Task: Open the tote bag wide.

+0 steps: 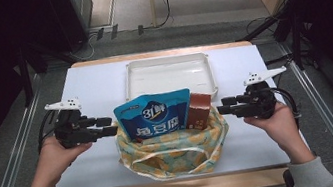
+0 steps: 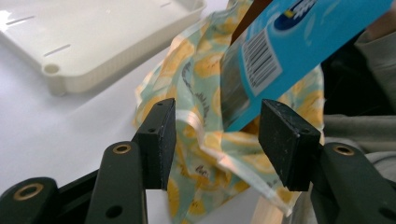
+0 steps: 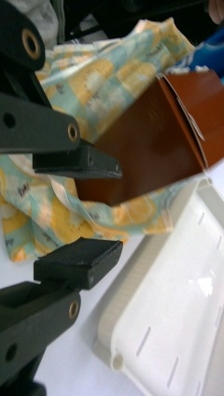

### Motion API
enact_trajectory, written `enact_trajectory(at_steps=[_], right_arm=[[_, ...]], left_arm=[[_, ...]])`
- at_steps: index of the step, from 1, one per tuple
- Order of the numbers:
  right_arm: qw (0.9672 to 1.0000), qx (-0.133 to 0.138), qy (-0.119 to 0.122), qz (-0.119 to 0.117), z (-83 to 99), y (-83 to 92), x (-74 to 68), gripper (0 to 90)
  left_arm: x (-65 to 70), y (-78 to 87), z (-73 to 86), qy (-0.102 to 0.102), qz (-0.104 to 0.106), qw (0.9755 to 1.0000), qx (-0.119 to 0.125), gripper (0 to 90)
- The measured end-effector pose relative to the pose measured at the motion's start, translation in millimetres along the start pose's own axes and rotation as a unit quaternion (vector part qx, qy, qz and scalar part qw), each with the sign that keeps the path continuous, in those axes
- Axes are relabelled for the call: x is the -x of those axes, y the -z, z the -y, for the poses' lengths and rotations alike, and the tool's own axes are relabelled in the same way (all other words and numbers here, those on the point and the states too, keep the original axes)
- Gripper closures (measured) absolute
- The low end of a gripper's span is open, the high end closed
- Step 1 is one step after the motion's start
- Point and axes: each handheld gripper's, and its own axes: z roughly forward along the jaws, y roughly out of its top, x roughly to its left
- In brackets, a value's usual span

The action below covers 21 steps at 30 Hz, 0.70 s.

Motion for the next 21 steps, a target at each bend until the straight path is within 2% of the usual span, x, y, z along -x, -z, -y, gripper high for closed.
enact_trajectory(at_steps=[1,4,9,12,15,16,21], right_arm=[[1.0,0.0,0.0,0.0,0.0,0.0,0.0,61.0],[0.9998,-0.003,0.01,-0.019,2.3,0.6,-11.1,64.4],[0.9991,-0.005,0.023,-0.036,4.0,6.6,-25.4,65.3],[0.9983,-0.013,0.035,-0.044,5.6,6.2,-32.6,65.3],[0.9975,-0.015,0.046,-0.051,6.1,4.9,-38.1,65.2],[0.997,-0.02,0.05,-0.056,6.7,2.0,-42.1,64.9],[0.9959,-0.027,0.055,-0.066,8.6,-5.8,-44.8,62.4]], left_arm=[[0.0,0.0,0.0,0.0,0.0,1.0,0.0,47.9],[14.4,10.4,1.0,-0.01,0.013,0.9998,0.01,48.5],[30.6,12.9,2.0,-0.023,0.037,0.999,-0.007,50.6],[38.6,7.0,1.6,-0.034,0.052,0.998,-0.013,50.8],[42.0,0.2,1.4,-0.036,0.061,0.9973,-0.02,50.8],[46.0,-7.3,1.3,-0.042,0.07,0.9962,-0.03,50.7],[50.0,-20.7,1.0,-0.048,0.076,0.9952,-0.039,48.7]])
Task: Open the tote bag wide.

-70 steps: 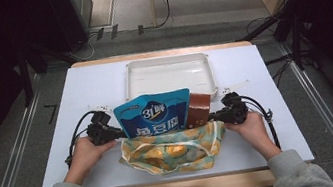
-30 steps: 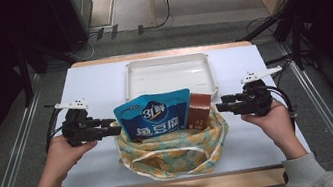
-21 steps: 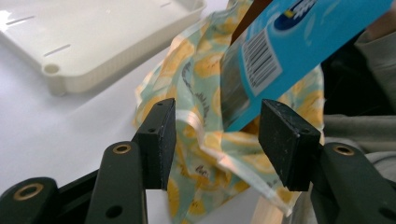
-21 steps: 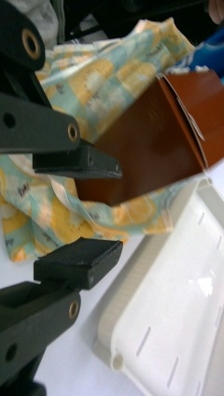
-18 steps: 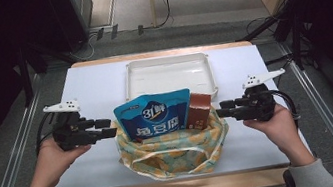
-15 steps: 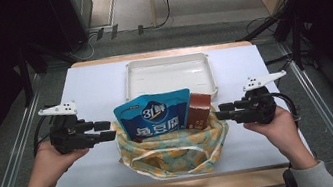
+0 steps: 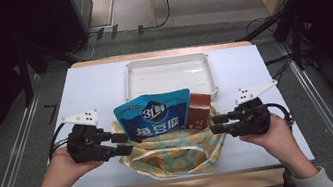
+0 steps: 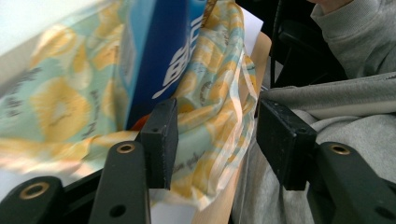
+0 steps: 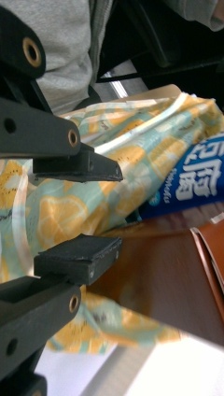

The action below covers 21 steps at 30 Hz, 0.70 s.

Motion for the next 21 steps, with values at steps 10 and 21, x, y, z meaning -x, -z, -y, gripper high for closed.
enact_trajectory(at_steps=[10,21], right_arm=[[0.9996,-0.02,0.006,-0.02,8.1,-19.8,0.8,50.8],[0.9991,-0.033,0.021,-0.016,17.4,-31.7,7.2,46.9]], left_arm=[[-6.3,-26.0,2.0,-0.003,0.002,0.9998,-0.018,44.4],[-16.4,-37.6,17.2,0.007,-0.011,0.9994,-0.031,52.6]])
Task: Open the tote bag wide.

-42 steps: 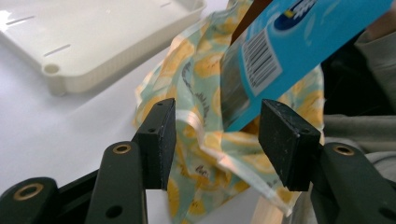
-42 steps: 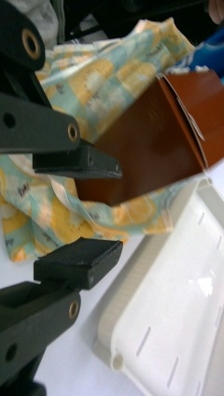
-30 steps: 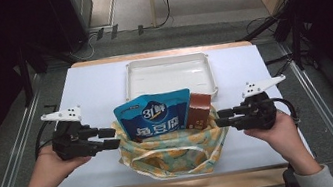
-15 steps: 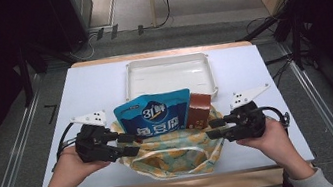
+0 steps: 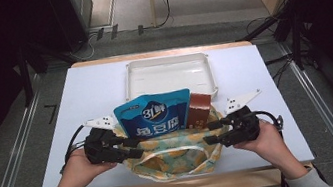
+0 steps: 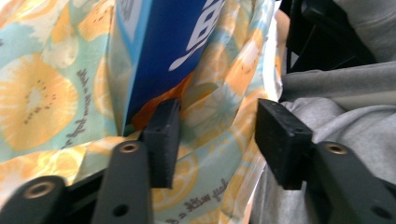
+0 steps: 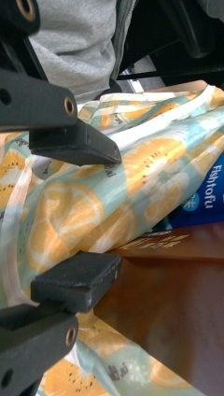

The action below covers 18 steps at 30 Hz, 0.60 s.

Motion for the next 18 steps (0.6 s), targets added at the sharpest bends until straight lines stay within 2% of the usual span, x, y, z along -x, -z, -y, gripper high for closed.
enact_trajectory(at_steps=[1,2,3,4,6,7,8,10,14,18], right_arm=[[1.0,0.0,0.0,0.0,0.0,0.0,0.0,46.9],[1.0,-0.002,-0.001,0.001,0.9,-0.9,0.5,49.8],[1.0,-0.005,-0.001,0.001,1.6,-1.6,1.0,54.1],[1.0,-0.007,-0.004,-0.002,3.5,-3.2,2.0,62.8],[0.9999,-0.01,-0.01,-0.005,5.0,-4.9,2.8,69.3],[0.9999,-0.01,-0.01,-0.005,5.0,-4.9,2.8,69.3],[0.9997,-0.015,-0.017,-0.009,6.2,-7.6,3.8,79.3],[0.9995,-0.018,-0.022,-0.014,6.3,-8.9,3.3,87.3],[0.9991,-0.022,-0.03,-0.022,5.8,-9.2,2.3,90.0],[0.9991,-0.022,-0.023,-0.027,7.1,-5.8,-1.9,90.0]], left_arm=[[0.0,0.0,0.0,0.0,0.0,1.0,0.0,57.6],[-0.5,-0.7,1.0,0.003,0.003,1.0,-0.004,57.6],[-0.9,-1.7,2.1,0.005,0.003,0.9999,-0.009,60.3],[-1.3,-2.4,3.1,0.003,0.002,0.9999,-0.01,67.2],[-2.2,-4.3,4.8,0.009,0.003,0.9999,-0.013,70.9],[-2.2,-4.3,4.8,0.009,0.003,0.9999,-0.013,76.1],[-3.0,-6.4,6.0,0.01,0.002,0.9998,-0.015,79.6],[-4.3,-8.1,6.6,0.014,0.003,0.9997,-0.017,88.0],[-3.8,-8.7,7.3,0.015,0.009,0.9997,-0.016,90.0],[0.5,-3.2,9.6,0.022,0.024,0.9994,-0.009,90.0]])
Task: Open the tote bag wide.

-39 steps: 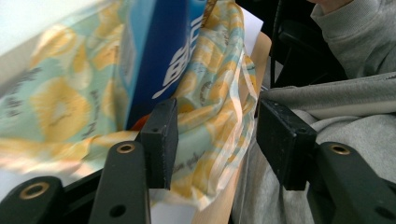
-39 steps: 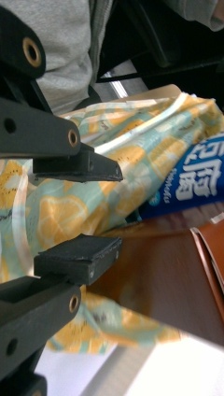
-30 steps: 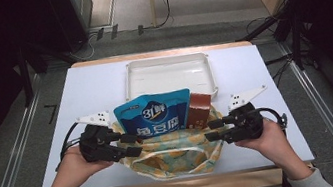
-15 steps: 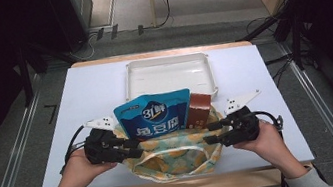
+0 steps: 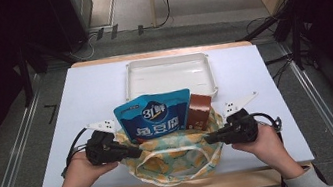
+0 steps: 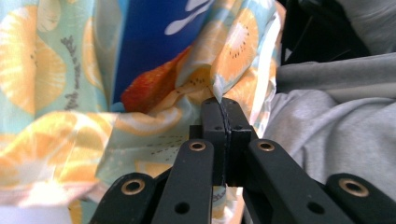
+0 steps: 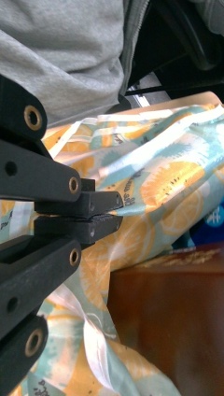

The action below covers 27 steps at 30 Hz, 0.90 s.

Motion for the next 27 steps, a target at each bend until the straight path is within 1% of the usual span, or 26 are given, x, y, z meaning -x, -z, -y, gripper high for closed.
enact_trajectory(at_steps=[3,4,7,10,11,13,14,16,19,20,22,25,27], right_arm=[[1.0,0.0,0.002,-0.005,2.7,2.4,-4.3,90.0],[1.0,-0.002,0.003,-0.007,4.1,2.5,-5.1,90.0],[0.9999,-0.008,0.001,-0.012,9.0,0.0,-6.1,90.0],[0.9997,-0.015,-0.003,-0.018,13.8,-5.1,-6.3,90.0],[0.9997,-0.017,-0.005,-0.019,15.4,-7.0,-6.0,90.0],[0.9996,-0.017,-0.007,-0.022,18.1,-9.8,-4.5,90.0],[0.9995,-0.018,-0.007,-0.024,19.4,-11.3,-3.4,90.0],[0.9995,-0.016,-0.003,-0.029,22.1,-13.9,-1.3,90.0],[0.9994,-0.018,-0.004,-0.029,24.3,-17.5,0.7,90.0],[0.9994,-0.02,-0.007,-0.028,24.7,-18.4,0.3,90.0],[0.9993,-0.026,-0.006,-0.025,25.5,-20.5,0.1,90.0],[0.9991,-0.039,-0.005,-0.017,28.5,-25.5,1.5,90.0],[0.9989,-0.043,-0.011,-0.017,31.2,-28.6,3.8,90.0]], left_arm=[[3.4,2.4,3.3,-0.004,0.01,0.9999,-0.004,90.0],[4.8,2.2,5.1,-0.002,0.014,0.9999,-0.002,90.0],[6.0,-0.4,9.8,0.004,0.016,0.9998,-0.007,90.0],[3.3,-5.1,15.1,0.011,0.022,0.9996,-0.009,90.0],[1.9,-7.0,16.9,0.012,0.024,0.9996,-0.007,90.0],[-1.7,-9.7,20.5,0.014,0.035,0.9993,-0.004,90.0],[-4.3,-11.2,22.8,0.016,0.035,0.9992,0.002,90.0],[-7.6,-12.9,25.1,0.026,0.046,0.9986,0.004,90.0],[-8.5,-17.2,26.9,0.025,0.043,0.9987,-0.007,90.0],[-8.2,-19.1,27.5,0.028,0.042,0.9987,-0.008,90.0],[-9.5,-21.1,28.3,0.025,0.038,0.9989,-0.015,90.0],[-13.3,-23.5,32.0,0.035,0.034,0.9987,-0.017,90.0],[-16.4,-25.0,34.5,0.041,0.034,0.9984,-0.019,90.0]])
